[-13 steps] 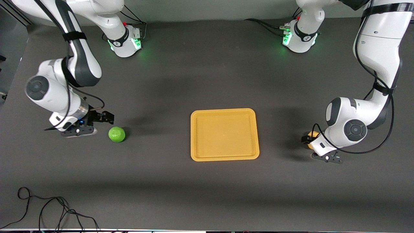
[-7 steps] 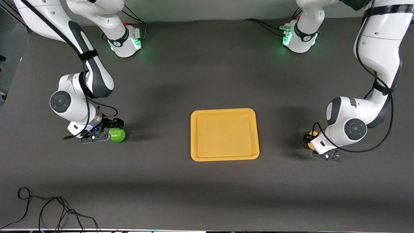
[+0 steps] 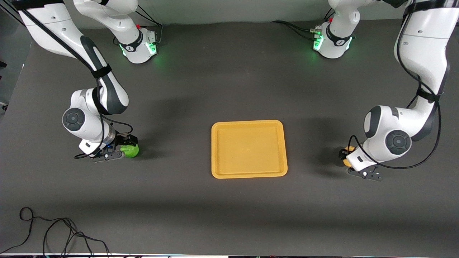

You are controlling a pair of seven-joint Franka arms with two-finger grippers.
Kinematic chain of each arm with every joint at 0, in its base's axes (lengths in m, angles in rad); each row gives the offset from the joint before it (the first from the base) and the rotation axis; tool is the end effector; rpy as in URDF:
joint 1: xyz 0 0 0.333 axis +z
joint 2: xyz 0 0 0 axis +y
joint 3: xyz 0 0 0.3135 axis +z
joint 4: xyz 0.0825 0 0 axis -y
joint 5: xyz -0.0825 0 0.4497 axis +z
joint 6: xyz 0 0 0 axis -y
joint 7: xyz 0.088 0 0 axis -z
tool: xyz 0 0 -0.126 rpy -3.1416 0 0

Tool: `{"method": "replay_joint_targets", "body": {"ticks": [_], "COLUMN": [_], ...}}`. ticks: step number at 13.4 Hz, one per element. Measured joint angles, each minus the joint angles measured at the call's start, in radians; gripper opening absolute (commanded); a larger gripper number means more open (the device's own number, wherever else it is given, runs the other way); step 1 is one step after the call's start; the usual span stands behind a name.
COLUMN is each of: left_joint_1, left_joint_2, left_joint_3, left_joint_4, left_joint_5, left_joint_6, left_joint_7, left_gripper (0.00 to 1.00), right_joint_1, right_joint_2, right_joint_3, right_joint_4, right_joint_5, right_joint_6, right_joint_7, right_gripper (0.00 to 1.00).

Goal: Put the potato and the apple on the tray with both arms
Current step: 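Grasp the potato with the left gripper while the right gripper grasps the apple, then carry the potato to the tray while the right gripper lifts the apple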

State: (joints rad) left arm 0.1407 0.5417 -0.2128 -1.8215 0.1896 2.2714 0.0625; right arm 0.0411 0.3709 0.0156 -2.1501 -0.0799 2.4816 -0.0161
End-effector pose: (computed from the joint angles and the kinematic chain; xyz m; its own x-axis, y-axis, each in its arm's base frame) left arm 0.6840 -0.0393 0.1708 0.9693 -0.2335 -0.0776 -0.2357 -0.9716 -0.0211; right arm 0.6012 0.0339 0.1481 0.9900 0.1346 -0.0411 0.1362 -0.9899 0.0401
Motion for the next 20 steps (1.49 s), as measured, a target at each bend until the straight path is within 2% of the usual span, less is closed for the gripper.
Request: {"method": "replay_joint_targets", "body": {"ticks": [4,6,7,8,9,13,20], "left_joint_1": [-0.001,-0.009,-0.019,-0.034,-0.059,-0.222,-0.337], "left_joint_2": [-0.102,-0.124,-0.126,-0.125,-0.123,-0.088,0.101], "left_joint_3": [-0.041,-0.065,-0.077,-0.089,-0.099,-0.108,-0.106], "left_joint_4": [0.151,0.252,0.292,0.316,0.323,0.325,0.318], "left_joint_5": [-0.143,-0.195,-0.21,-0.216,-0.217,-0.211,-0.124], "left_joint_6": [-0.264,-0.394,-0.434,-0.45,-0.452,-0.394,-0.226], "left_joint_7": [0.003,-0.015,-0.049,-0.096,-0.151,-0.378,-0.538], "left_gripper": [0.0,0.0,0.0,0.0,0.0,0.0,0.0], "right_joint_1": [-0.001,-0.002,-0.003,-0.003,-0.003,0.0,0.043], "right_joint_2": [0.049,0.069,0.071,0.071,0.071,0.041,-0.062], "right_joint_3": [-0.004,-0.009,-0.012,-0.015,-0.017,-0.018,-0.01], "right_joint_4": [0.001,0.003,0.004,0.005,0.007,0.037,0.191], "right_joint_5": [0.0,-0.001,-0.001,-0.001,-0.001,-0.001,-0.001], "right_joint_6": [0.038,0.051,0.051,0.051,0.051,0.017,-0.262], "right_joint_7": [0.0,0.0,0.0,0.0,0.0,0.0,0.0], "right_gripper": [0.99,0.84,0.71,0.61,0.54,0.46,0.38]}}
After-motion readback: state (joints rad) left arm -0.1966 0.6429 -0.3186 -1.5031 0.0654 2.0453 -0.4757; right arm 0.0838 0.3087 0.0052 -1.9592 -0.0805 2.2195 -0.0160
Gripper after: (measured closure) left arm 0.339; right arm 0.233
